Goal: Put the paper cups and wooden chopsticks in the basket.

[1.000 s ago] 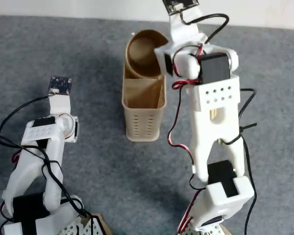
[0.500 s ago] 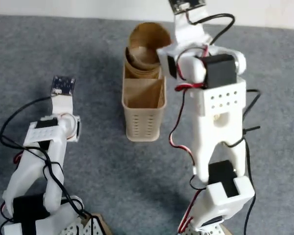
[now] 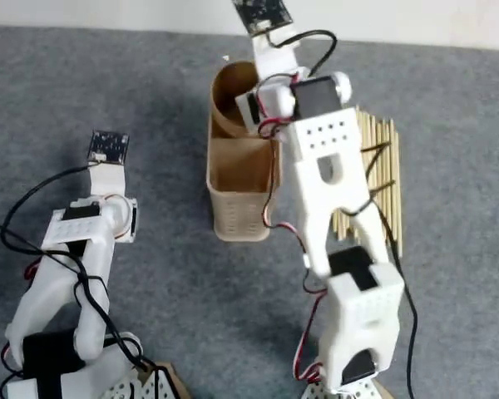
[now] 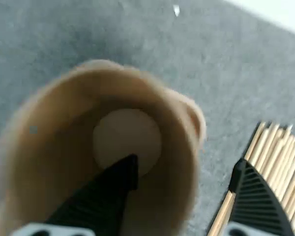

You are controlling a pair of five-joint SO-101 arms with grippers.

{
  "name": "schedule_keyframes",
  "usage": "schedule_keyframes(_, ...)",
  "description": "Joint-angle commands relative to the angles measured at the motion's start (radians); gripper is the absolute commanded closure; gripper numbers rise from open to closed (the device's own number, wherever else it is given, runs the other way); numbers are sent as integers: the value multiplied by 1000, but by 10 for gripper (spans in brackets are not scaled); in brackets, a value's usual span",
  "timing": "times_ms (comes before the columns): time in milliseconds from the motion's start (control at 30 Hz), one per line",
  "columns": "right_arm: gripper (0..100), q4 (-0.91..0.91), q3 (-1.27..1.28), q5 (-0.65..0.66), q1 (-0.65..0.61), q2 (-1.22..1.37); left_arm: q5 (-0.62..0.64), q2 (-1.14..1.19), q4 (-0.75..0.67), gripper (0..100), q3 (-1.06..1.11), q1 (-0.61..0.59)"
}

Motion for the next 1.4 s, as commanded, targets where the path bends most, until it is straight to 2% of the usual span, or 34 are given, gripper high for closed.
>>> schedule_keyframes(0,694,-1,4,-5,4,64,-2,-36,-14,860,-5,15)
schedule_keyframes(167,694,-7,2,-5,5,133,-2,-36,-14,860,-4,15)
schedule_keyframes(333,694,15,-81,-5,8,45,0,-36,-14,860,-4,15)
schedule_keyframes(467,694,125,-243,-5,8,-76,12,-48,-12,860,-56,12)
schedule_keyframes(600,694,236,-328,-3,-2,-185,114,-166,48,860,-107,13)
schedule_keyframes(733,694,234,-140,-29,48,-291,117,-378,132,860,-105,36)
schedule_keyframes(867,694,232,189,-23,140,-461,110,-630,278,860,-65,44)
schedule_keyframes(1067,694,188,654,181,378,-748,101,-993,298,860,228,47)
schedule_keyframes(1233,694,-139,1033,299,588,-828,52,-1208,241,860,429,70)
schedule_keyframes(1367,694,-409,1221,382,659,-759,37,-1313,221,860,519,74)
